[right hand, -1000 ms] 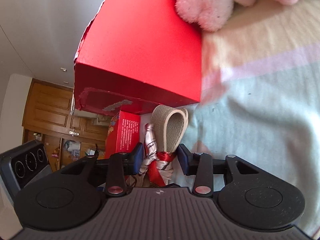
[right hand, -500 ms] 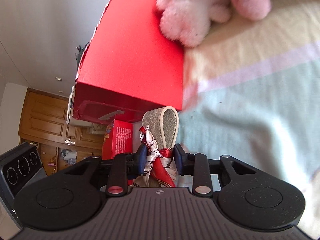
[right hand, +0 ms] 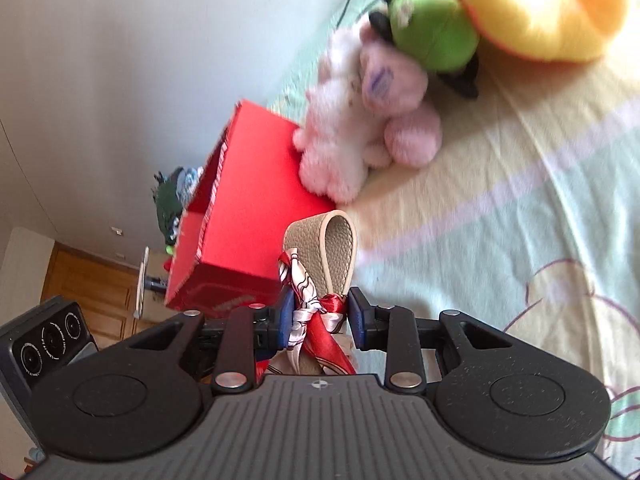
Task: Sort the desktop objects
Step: 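Lift the pouch by its strap with the right gripper, then carry the pouch with the right gripper over into the red box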
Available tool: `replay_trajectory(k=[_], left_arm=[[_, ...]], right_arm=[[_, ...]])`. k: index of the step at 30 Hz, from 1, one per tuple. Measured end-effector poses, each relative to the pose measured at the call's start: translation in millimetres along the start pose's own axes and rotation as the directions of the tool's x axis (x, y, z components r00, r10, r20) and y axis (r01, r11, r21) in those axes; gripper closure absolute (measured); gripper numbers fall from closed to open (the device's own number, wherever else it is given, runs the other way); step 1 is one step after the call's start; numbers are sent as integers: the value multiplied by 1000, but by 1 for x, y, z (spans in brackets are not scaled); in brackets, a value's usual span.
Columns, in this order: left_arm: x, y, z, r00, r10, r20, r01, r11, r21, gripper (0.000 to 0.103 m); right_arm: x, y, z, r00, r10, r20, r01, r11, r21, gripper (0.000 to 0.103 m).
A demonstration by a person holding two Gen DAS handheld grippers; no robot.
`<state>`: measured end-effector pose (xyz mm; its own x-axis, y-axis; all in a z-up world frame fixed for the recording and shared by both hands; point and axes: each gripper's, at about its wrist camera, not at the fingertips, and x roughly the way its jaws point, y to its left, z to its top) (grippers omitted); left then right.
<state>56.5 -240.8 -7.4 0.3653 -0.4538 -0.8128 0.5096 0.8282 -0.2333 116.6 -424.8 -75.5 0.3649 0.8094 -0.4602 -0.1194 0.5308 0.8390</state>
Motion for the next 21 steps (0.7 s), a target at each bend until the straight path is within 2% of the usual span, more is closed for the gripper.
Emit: replay_trajectory(k=[6, 11, 16, 21], left_arm=[[-21, -6, 26, 996, -14, 92, 10, 999, 48, 40], [-51, 8, 43, 985, -26, 170, 12, 997, 78, 40], [-79, 37, 54, 973, 3, 231, -28, 994, 105, 40], [-100, 79, 57, 966, 41, 253, -69, 992, 102, 40]], right_arm=[[-13, 16, 10, 992, 40, 119, -38, 999, -18, 72], [-11, 47, 24, 982, 75, 176, -62, 995, -76, 72], [10, 84, 39, 977, 91, 195, -62, 987, -150, 72], [44, 110, 47, 979, 99, 178, -67, 982, -177, 72]])
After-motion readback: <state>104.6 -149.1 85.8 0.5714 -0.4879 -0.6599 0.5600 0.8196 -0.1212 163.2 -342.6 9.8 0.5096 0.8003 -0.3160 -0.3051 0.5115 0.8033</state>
